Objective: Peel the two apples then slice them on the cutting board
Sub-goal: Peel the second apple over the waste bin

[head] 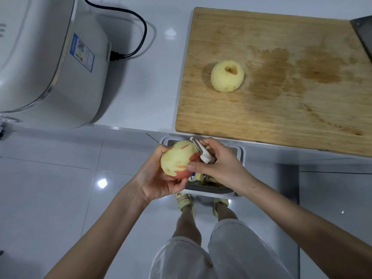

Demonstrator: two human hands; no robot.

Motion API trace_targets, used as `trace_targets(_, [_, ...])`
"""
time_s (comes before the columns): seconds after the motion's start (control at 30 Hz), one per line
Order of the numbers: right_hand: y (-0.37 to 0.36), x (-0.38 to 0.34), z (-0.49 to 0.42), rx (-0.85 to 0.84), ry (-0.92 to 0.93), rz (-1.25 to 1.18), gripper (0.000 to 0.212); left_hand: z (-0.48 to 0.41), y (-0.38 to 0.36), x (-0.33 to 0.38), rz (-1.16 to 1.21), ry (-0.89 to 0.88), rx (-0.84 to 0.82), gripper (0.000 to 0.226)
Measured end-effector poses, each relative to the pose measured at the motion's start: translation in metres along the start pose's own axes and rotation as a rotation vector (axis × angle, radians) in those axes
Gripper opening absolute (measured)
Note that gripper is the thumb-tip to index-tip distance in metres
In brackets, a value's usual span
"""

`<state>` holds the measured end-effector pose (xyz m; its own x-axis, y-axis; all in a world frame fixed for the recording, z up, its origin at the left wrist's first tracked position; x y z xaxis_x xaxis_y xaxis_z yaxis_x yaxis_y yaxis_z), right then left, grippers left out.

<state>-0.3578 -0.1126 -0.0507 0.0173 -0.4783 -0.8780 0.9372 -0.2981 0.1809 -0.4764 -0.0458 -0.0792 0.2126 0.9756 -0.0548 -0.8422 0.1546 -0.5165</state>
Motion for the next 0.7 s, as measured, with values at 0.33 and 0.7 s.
trace_targets(0.33, [0.032,0.028,0.001,0.061,-0.194,0.722,0.075,0.009,0.005,0.009,0.026,-0.051,-0.063,0.063])
trace_targets(0.7, [0.004,-0.052,0.022,0.467,0.615,1.129,0.031,0.007,0.001,0.008,-0.099,-0.165,0.037,0.034])
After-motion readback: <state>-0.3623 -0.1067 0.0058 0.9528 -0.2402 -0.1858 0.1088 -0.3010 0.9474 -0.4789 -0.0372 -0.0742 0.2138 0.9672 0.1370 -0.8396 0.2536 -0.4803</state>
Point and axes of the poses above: each hand's wrist, its own z-axis away from the middle knuckle, its own y-axis out of the back of the hand, x = y × z, the point moved 6 cm from there along -z, towards the middle knuckle, and after that the axes turned 9 degrees about z, right-handed, at the moved point
